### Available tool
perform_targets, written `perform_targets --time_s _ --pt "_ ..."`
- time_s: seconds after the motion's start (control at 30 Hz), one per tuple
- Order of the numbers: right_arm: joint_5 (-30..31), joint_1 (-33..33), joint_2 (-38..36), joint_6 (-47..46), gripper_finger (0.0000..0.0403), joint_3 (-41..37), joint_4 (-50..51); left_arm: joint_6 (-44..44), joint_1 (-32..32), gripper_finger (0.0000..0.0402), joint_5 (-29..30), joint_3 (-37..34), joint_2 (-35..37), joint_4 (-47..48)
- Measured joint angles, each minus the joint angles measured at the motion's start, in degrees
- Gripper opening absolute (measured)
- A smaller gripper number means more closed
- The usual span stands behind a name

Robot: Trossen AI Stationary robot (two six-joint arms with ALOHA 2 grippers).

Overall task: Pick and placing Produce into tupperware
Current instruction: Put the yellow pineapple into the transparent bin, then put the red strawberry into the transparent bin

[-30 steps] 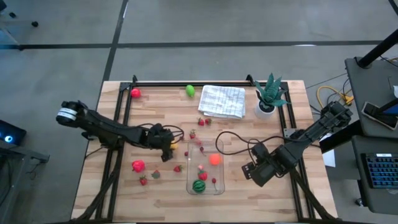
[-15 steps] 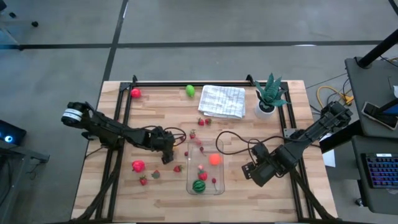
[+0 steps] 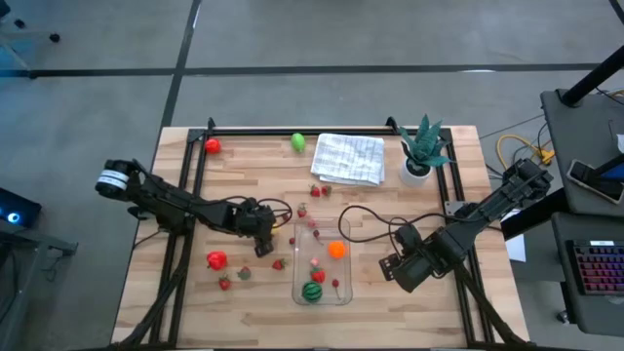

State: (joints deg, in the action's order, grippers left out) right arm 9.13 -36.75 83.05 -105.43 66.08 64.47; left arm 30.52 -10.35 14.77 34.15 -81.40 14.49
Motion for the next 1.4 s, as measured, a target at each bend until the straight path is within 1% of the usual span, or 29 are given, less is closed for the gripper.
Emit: perform_targets --time_s 0.17,0.23,0.43,0.57,0.67,0.77,0.9,1.07,1.13,1.23,1.4 --pt "0.4 0.0 0.0 0.0 0.0226 0.0 0.0 -0.1 -0.1 0.0192 -2.2 1.3 2.5 -1.0" --pt "1.1 0.0 0.0 0.0 0.0226 0.0 0.0 -1.7 -0.1 0.0192 -2.5 2.9 4.3 -1.0" --pt "1.5 0.0 0.0 0.0 0.0226 0.0 -0.2 -10.0 -0.2 0.0191 -2.5 9.6 10.0 -1.3" --pt "2.3 -0.1 0.0 -1.6 0.0226 0.0 0.0 -15.1 -0.2 0.0191 -2.7 14.9 11.0 -1.4" --pt "7.0 -0.6 -0.1 -4.5 0.0226 0.0 0.2 -17.7 -0.2 0.0191 -4.3 19.1 8.5 -1.5" --pt "11.6 -1.5 -0.8 -7.9 0.0226 0.0 0.5 -17.7 -0.2 0.0191 -6.0 23.3 3.7 -1.1" --pt "13.3 -2.9 -1.5 -10.5 0.0226 0.0 1.3 -17.5 -0.2 0.0190 -9.8 28.6 -3.7 -1.1" --pt "13.5 -5.6 -2.0 -16.8 0.0226 0.0 3.7 -16.9 -0.2 0.0191 -10.7 32.4 -11.3 -1.0" --pt "12.7 -7.0 -2.0 -20.3 0.0226 0.0 5.4 -14.0 -0.2 0.0199 -11.3 33.2 -13.6 -1.1" --pt "7.9 -9.0 -2.0 -22.8 0.0226 0.0 7.5 -10.0 -0.2 0.0227 -12.4 33.5 -15.9 -1.0" --pt "0.3 -11.7 -1.9 -23.6 0.0226 0.0 8.2 -9.7 -0.2 0.0284 -13.0 33.4 -16.7 -1.1"
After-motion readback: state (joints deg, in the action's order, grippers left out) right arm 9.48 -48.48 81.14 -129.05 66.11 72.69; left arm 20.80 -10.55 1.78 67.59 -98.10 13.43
